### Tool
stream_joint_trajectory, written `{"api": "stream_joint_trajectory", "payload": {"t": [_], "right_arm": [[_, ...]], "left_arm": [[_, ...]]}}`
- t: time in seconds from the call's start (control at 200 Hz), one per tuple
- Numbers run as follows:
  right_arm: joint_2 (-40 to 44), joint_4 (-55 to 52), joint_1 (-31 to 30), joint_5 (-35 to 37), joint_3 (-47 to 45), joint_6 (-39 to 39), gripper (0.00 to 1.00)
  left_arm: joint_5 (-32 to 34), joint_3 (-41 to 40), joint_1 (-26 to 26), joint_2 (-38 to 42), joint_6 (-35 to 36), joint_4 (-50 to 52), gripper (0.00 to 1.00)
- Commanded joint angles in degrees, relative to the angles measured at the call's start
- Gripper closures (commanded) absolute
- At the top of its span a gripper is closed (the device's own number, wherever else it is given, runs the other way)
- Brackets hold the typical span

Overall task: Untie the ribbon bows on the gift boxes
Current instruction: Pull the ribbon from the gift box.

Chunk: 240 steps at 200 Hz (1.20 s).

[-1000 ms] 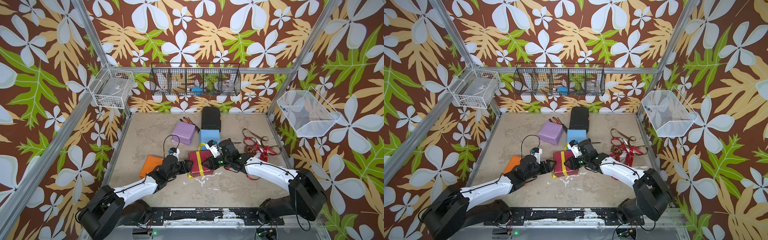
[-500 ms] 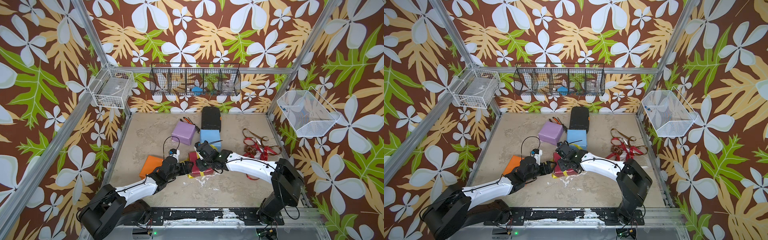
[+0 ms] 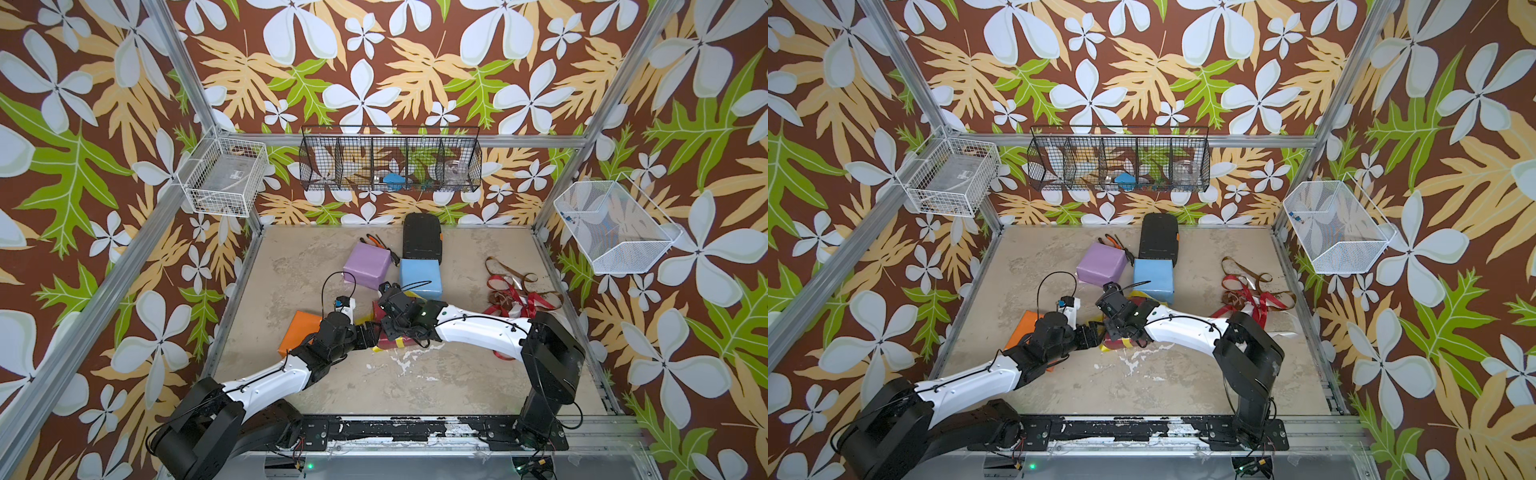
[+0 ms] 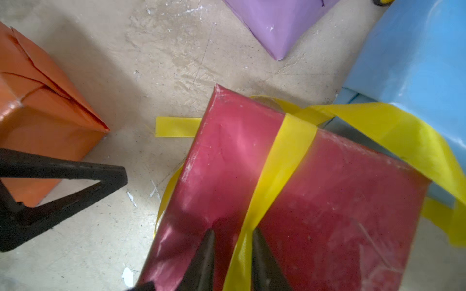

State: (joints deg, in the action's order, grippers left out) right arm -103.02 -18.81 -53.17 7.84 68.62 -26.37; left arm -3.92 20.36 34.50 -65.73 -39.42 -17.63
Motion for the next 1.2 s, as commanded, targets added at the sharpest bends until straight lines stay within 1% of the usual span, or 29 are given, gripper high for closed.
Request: {"api": "stream_joint_trajectory", "payload": {"t": [0.0, 0.155, 0.24, 0.385, 0.5, 0.571, 0.626, 0.756, 0.831, 0.916, 1.006, 1.086, 1.116, 1.196], "right_arm": [[0.15, -5.87, 1.56, -5.68, -3.47, -0.26, 0.79], [3.82, 1.02, 5.36, -15.15, -7.26, -0.32, 1.0], [4.96, 6.21, 7.74, -22.95, -9.74, -1.01, 1.0], [6.89, 16.15, 9.9, -33.49, -14.06, -3.31, 1.0], [7.64, 26.08, 11.64, -43.55, -17.91, -7.88, 1.0], [7.91, 31.29, 12.58, -47.58, -19.7, -10.59, 1.0], [8.16, 33.79, 12.89, -49.35, -20.48, -11.79, 1.0], [8.32, 35.82, 13.42, -50.58, -20.97, -12.79, 1.0], [8.76, 38.64, 14.07, -52.08, -22.12, -14.91, 1.0], [9.59, 43.63, 15.06, -53.27, -23.88, -17.87, 1.0], [9.83, 45.05, 15.81, -53.28, -24.32, -18.7, 1.0], [9.27, 45.74, 15.86, -54.35, -23.99, -18.84, 1.0], [8.95, 46.09, 15.87, -54.86, -23.91, -19.17, 1.0], [8.29, 47.84, 15.82, -55.51, -24.33, -20.21, 1.0]], "left_arm": [[0.45, 0.47, -0.18, 0.43, 1.73, 1.63, 0.14], [0.07, 0.38, -0.14, -0.15, 0.6, 0.76, 0.15], [-0.49, 0.32, -0.14, -0.85, -0.12, 0.08, 0.15], [-1.5, 0.46, -0.16, -2.0, -0.66, -0.74, 0.15], [-1.7, 1.25, -0.15, -2.88, -0.49, -0.74, 0.14], [-1.29, 1.85, -0.16, -3.42, -0.4, -0.67, 0.12], [-0.93, 2.22, -0.14, -4.0, -0.31, -0.94, 0.11], [-0.79, 3.36, -0.15, -6.49, -0.23, -0.79, 0.11], [-1.32, 3.16, -0.14, -7.46, -0.56, -1.0, 0.11], [-2.22, 2.09, -0.14, -7.11, -1.28, -1.76, 0.11], [-3.65, 0.32, -0.14, -6.15, -2.37, -4.02, 0.11], [-5.53, -1.42, -0.14, -5.94, -3.14, -8.07, 0.06], [-6.06, -1.71, -0.13, -6.06, -3.43, -9.11, 0.01], [-8.41, -1.73, -0.14, -7.21, -3.69, -11.71, 0.0]]}}
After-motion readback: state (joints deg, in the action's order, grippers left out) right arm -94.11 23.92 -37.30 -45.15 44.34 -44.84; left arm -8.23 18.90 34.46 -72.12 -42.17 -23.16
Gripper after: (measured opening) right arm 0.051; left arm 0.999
